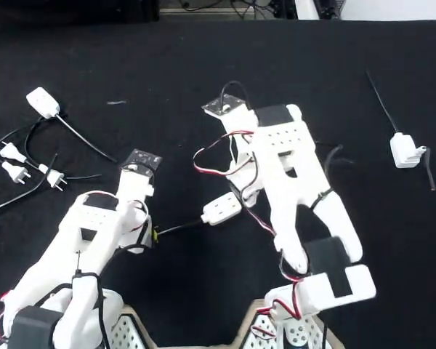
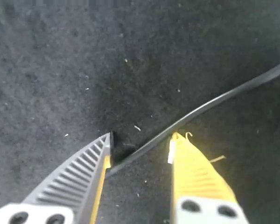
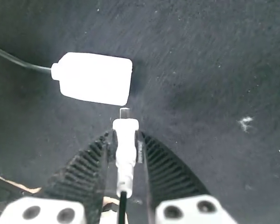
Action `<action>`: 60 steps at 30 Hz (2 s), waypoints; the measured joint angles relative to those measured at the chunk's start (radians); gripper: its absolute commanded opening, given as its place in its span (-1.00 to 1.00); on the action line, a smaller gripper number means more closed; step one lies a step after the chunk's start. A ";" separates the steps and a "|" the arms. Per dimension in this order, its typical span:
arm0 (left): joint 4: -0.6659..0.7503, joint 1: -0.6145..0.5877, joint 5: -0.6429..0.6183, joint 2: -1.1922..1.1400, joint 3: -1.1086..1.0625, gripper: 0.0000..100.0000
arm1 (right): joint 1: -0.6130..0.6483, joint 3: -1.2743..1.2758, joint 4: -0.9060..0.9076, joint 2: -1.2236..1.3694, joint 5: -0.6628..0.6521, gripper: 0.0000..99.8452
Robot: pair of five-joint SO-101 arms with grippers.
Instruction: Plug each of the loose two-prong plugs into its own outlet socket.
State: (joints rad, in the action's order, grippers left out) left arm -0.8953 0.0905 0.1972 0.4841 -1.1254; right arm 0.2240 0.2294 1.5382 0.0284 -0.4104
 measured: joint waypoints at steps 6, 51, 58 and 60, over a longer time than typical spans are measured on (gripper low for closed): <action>0.051 0.000 -0.100 0.002 -0.021 -0.60 | 0.066 0.000 -0.023 0.075 0.003 -0.98; 0.055 0.002 -0.117 0.002 -0.021 -0.60 | 0.092 -0.219 0.003 0.258 0.084 -0.98; 0.055 0.002 -0.117 0.002 -0.021 -0.60 | 0.092 -0.219 0.011 0.258 0.084 -0.98; 0.055 0.002 -0.117 0.002 -0.021 -0.60 | 0.092 -0.218 0.012 0.238 0.084 -0.98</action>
State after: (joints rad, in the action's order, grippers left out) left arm -0.8401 0.0921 0.0806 0.4856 -1.1469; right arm 0.3161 0.0115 1.5505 0.2662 -0.3261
